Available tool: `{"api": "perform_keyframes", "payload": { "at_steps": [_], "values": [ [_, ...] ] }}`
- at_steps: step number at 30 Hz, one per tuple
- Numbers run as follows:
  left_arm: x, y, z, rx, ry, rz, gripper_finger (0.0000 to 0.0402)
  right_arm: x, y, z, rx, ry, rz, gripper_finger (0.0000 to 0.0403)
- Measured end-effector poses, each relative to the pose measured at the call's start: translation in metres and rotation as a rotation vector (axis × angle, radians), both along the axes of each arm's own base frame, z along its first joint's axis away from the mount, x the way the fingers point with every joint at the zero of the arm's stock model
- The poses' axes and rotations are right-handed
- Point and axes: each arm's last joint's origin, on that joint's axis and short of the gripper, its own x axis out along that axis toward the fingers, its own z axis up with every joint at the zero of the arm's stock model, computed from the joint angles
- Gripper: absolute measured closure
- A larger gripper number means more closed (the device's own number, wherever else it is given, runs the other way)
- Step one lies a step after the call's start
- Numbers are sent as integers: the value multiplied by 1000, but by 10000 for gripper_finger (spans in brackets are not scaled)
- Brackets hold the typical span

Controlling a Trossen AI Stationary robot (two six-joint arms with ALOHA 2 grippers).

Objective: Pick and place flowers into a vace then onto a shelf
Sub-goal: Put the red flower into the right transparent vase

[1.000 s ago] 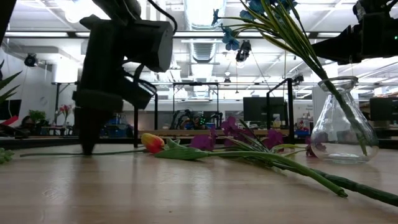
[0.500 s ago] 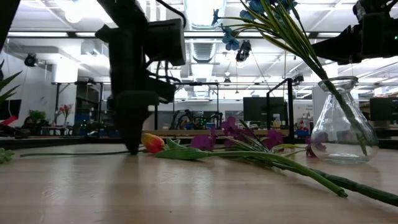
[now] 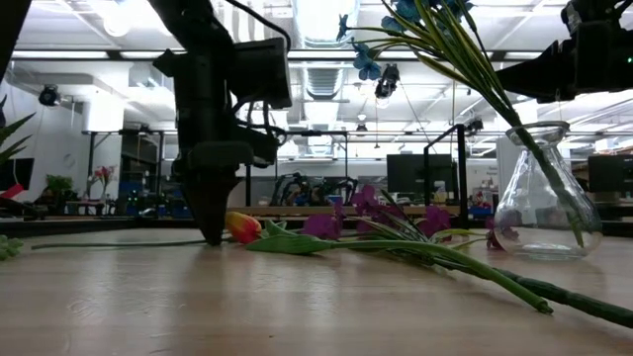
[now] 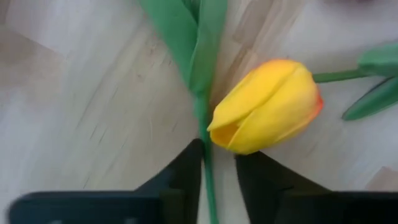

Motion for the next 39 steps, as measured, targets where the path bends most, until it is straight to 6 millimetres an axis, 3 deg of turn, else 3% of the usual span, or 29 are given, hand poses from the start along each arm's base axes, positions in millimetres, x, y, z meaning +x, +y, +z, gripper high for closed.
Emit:
{"api": "perform_keyframes", "payload": {
  "at_steps": [4,11,22,27,34,39],
  "values": [
    [-2,0,0,-19,14,9,391,0,0,0,0,0,0,344],
    [-6,-1,17,-49,116,22,400,0,0,0,0,0,0,344],
    [4,1,69,19,152,52,401,0,0,0,-1,4,0,344],
    [6,1,103,67,143,48,401,0,0,0,-1,4,0,344],
    [2,-5,150,139,4,39,402,0,0,0,-1,4,0,344],
    [-12,-14,175,194,-117,24,402,0,0,0,-1,4,0,344]
  ]
}}
